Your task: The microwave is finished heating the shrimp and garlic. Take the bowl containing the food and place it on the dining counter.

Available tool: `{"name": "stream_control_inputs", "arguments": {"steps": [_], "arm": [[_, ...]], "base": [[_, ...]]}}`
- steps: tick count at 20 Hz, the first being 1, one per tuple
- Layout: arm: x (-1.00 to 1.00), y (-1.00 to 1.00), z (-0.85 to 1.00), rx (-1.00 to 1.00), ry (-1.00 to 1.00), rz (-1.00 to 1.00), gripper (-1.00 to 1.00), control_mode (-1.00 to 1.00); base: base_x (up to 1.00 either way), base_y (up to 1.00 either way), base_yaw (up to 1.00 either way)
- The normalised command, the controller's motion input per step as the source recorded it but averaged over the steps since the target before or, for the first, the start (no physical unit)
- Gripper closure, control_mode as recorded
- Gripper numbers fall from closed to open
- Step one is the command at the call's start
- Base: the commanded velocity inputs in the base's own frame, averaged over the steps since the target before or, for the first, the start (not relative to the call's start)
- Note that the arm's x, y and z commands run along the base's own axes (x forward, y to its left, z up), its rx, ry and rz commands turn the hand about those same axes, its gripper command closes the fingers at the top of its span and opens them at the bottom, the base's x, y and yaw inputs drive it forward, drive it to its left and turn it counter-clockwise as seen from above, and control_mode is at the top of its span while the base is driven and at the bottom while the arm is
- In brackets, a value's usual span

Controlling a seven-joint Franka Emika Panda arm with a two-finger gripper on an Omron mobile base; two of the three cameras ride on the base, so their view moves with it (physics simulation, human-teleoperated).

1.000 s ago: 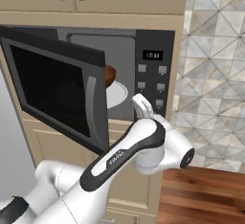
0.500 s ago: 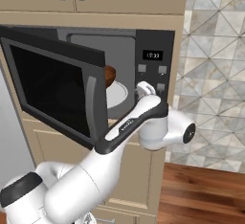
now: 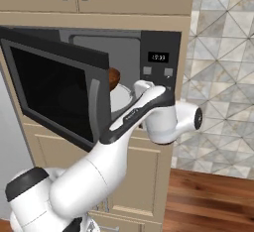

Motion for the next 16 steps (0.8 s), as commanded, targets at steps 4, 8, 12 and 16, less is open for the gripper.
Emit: {"name": "stream_control_inputs", "arguments": {"steps": [4, 8, 12, 16], "arm": [[-0.49, 0.44, 0.00, 0.00, 0.04, 0.25, -1.00, -1.00], [-0.76, 0.52, 0.00, 0.00, 0.00, 0.27, -1.00, -1.00], [-0.73, 0.73, 0.00, 0.00, 0.00, 0.28, -1.00, -1.00], [-0.69, 0.81, 0.00, 0.00, 0.00, 0.30, -1.00, -1.00]], "base": [[0.00, 0.00, 0.00], [0.00, 0.00, 0.00], [0.00, 0.00, 0.00], [0.00, 0.00, 0.00]]}}
